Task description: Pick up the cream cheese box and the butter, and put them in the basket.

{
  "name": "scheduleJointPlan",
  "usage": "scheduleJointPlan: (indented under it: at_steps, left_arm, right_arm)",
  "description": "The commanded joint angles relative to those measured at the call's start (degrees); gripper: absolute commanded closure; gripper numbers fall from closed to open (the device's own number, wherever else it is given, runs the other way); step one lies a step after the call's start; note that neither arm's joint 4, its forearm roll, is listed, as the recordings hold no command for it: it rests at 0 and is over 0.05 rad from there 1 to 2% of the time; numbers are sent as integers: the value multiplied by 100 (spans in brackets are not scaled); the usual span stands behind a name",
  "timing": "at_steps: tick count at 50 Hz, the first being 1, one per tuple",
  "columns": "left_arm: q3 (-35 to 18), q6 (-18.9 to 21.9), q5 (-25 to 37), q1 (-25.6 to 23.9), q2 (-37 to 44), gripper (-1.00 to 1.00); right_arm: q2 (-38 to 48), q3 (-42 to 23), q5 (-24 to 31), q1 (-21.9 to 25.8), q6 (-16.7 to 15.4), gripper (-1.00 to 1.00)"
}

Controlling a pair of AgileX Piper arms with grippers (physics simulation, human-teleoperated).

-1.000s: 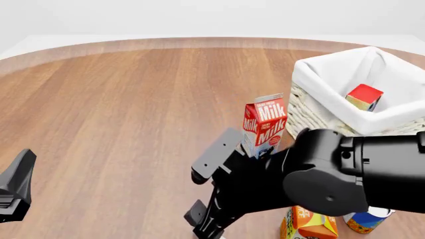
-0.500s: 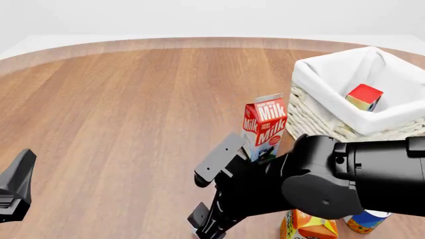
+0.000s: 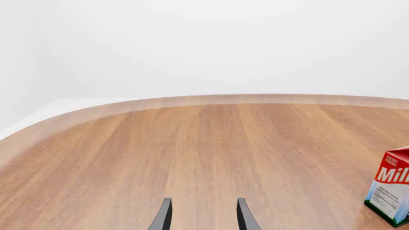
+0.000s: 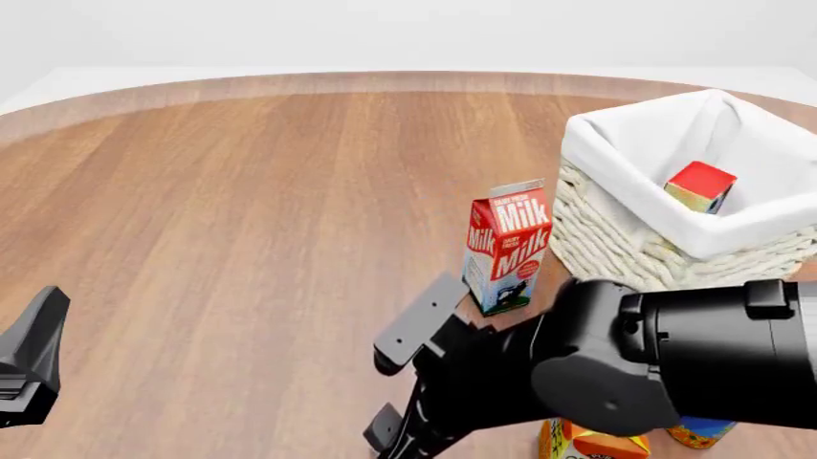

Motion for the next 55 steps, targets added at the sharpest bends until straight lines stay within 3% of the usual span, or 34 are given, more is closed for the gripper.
scheduleJointPlan:
  at_steps: [1,55]
  left_arm:
    - [0,0,0,0,0,-100]
    - [0,0,0,0,0,-100]
  right_arm:
    - [93,56,-103,42,95,-100]
    - [672,274,-720,264,490,-100]
